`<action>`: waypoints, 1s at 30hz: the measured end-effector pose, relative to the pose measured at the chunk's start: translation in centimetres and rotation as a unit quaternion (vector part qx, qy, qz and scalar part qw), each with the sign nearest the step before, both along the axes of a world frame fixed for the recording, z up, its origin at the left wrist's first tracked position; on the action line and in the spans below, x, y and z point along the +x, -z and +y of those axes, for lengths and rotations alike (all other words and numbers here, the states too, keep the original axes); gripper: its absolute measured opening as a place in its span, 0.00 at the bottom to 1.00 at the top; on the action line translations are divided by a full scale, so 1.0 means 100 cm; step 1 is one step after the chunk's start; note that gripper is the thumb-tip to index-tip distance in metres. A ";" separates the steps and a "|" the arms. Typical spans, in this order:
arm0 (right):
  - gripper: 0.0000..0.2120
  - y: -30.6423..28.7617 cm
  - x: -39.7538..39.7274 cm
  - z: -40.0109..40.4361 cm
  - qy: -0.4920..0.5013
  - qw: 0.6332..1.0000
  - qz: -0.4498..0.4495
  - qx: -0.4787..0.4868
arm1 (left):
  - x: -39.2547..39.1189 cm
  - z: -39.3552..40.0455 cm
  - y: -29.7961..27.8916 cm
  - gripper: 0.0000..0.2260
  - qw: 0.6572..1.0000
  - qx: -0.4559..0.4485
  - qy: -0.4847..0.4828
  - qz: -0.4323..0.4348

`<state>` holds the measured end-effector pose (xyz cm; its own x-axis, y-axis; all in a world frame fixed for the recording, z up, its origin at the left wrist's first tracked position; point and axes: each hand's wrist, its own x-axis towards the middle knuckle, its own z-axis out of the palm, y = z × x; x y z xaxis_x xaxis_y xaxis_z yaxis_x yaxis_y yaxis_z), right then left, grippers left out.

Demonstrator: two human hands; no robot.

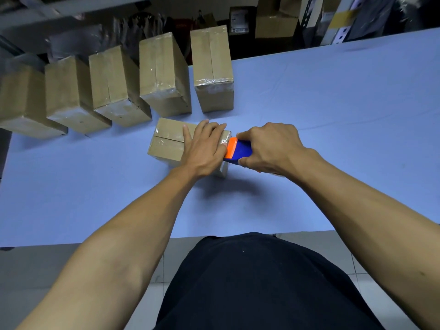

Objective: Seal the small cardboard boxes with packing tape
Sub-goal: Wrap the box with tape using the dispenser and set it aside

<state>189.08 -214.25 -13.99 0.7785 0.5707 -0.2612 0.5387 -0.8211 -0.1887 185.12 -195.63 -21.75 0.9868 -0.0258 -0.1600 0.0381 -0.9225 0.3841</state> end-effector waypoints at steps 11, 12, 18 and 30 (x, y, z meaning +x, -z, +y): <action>0.12 0.002 -0.010 0.018 0.001 0.997 -0.046 -0.065 | -0.001 -0.010 0.004 0.22 0.997 0.072 -0.013 -0.027; 0.13 0.001 -0.009 0.017 0.002 0.997 -0.041 -0.064 | -0.001 -0.009 0.004 0.21 0.997 0.072 -0.014 -0.028; 0.07 -0.017 0.003 0.025 -0.032 0.995 -0.027 -0.089 | -0.001 -0.013 0.007 0.17 0.993 0.108 -0.036 -0.027; 0.09 -0.011 -0.015 0.029 -0.041 0.990 -0.089 -0.097 | -0.006 -0.024 0.003 0.16 0.987 0.091 -0.132 -0.031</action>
<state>187.56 -211.39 -12.90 0.7746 0.5872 -0.2349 0.6164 -0.7842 0.0721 184.48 -198.04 -22.03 0.9635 0.2563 -0.0775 0.2673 -0.9377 0.2221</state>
